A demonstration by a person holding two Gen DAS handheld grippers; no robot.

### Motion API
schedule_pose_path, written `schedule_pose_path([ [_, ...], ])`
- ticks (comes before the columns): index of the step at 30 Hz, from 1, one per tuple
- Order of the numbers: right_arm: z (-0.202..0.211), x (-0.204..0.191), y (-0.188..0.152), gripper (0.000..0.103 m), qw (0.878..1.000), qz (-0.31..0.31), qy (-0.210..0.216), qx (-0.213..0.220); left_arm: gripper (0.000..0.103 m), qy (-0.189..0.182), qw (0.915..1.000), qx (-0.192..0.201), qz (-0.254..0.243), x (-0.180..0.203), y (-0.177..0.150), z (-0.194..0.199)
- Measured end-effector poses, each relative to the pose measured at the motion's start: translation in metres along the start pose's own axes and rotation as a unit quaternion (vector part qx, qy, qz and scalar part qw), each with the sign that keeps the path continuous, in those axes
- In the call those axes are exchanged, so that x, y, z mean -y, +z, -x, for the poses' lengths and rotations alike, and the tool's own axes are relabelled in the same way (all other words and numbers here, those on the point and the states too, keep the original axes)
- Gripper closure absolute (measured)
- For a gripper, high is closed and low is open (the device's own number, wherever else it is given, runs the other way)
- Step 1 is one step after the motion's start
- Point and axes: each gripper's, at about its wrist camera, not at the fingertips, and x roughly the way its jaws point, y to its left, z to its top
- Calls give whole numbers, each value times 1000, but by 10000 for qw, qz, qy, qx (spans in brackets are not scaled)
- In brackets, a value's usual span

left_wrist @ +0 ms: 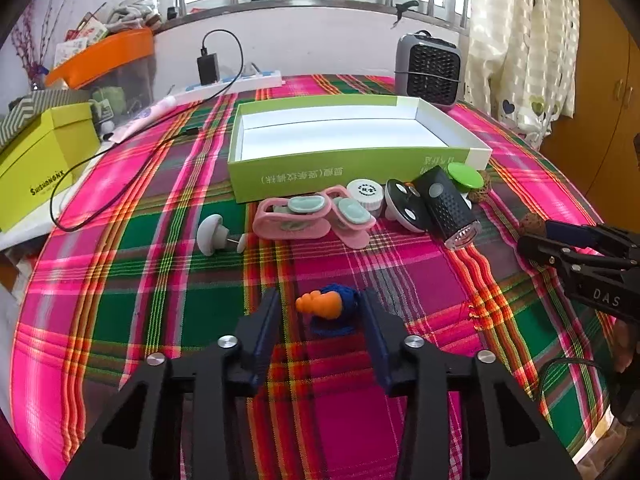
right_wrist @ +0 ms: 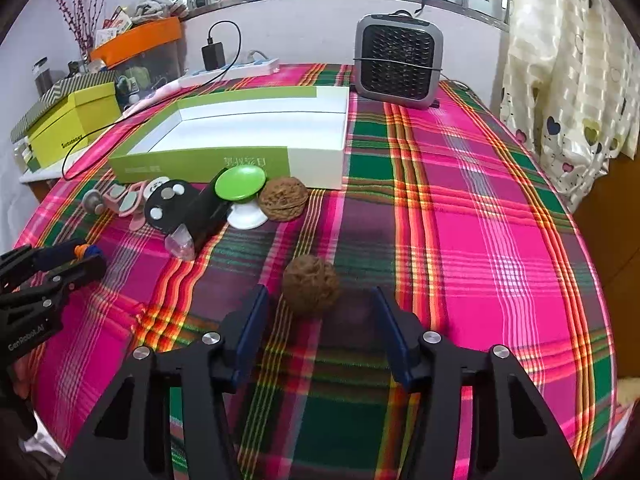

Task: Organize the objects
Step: 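Move the left gripper to the orange-and-blue toy while the right gripper approaches a walnut, then close the left gripper on the toy while the right gripper closes on the walnut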

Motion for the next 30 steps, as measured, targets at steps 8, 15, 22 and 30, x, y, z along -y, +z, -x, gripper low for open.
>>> schedule_pose_path([
  [8,0,-1,4,70,9999,28,131,-19,77,-60,9999,-30,100,-3,2,-1],
  [15,0,-3,4,74,9998,6,186,-11,79,-137,9998,-26,153,-5,3,-1],
  [22,2,-9,6,74,9996,21,295,32,79,-178,9997,-22,151,-3,5,1],
  [30,13,-15,17,74,9988,31,433,205,79,-243,9996,75,138,-4,19,9],
])
